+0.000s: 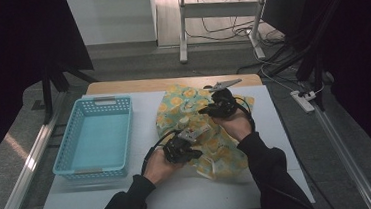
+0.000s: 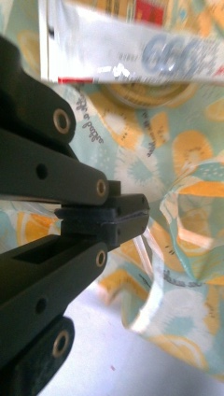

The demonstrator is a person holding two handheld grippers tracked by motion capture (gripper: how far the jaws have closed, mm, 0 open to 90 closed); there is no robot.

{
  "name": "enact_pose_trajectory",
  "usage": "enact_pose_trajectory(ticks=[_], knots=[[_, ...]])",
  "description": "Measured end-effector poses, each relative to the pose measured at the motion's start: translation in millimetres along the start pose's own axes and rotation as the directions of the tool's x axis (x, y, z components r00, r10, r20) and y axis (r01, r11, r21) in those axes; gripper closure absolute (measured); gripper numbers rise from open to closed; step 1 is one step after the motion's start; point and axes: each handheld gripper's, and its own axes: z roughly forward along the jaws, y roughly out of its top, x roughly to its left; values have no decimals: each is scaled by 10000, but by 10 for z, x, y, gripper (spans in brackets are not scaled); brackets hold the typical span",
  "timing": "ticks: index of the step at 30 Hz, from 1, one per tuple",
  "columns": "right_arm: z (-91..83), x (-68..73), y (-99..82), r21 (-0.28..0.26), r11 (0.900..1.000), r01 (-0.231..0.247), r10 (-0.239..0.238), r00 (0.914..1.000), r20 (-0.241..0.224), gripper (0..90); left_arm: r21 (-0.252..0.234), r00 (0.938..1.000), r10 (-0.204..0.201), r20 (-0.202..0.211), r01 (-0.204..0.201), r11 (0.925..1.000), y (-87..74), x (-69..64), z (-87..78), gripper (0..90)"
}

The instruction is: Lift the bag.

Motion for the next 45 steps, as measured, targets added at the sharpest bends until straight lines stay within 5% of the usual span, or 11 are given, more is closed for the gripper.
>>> enact_pose_trajectory(ticks=[11, 18, 45], knots=[[-128, 45, 143, -189, 9998, 8, -16, 9992, -404, 899, -1005, 9974, -677, 238, 697, 9925, 135, 80, -317, 900], [-207, 29, 237, -280, 9996, -66, 50, 9984, -555, 900, -1338, 9966, -755, 316, 791, 9879, 257, 134, -565, 900], [-509, 17, 646, -768, 9967, 248, -273, 9991, -317, 900, -2401, 9991, -414, -21, 397, 9699, 864, 236, -1336, 900]])
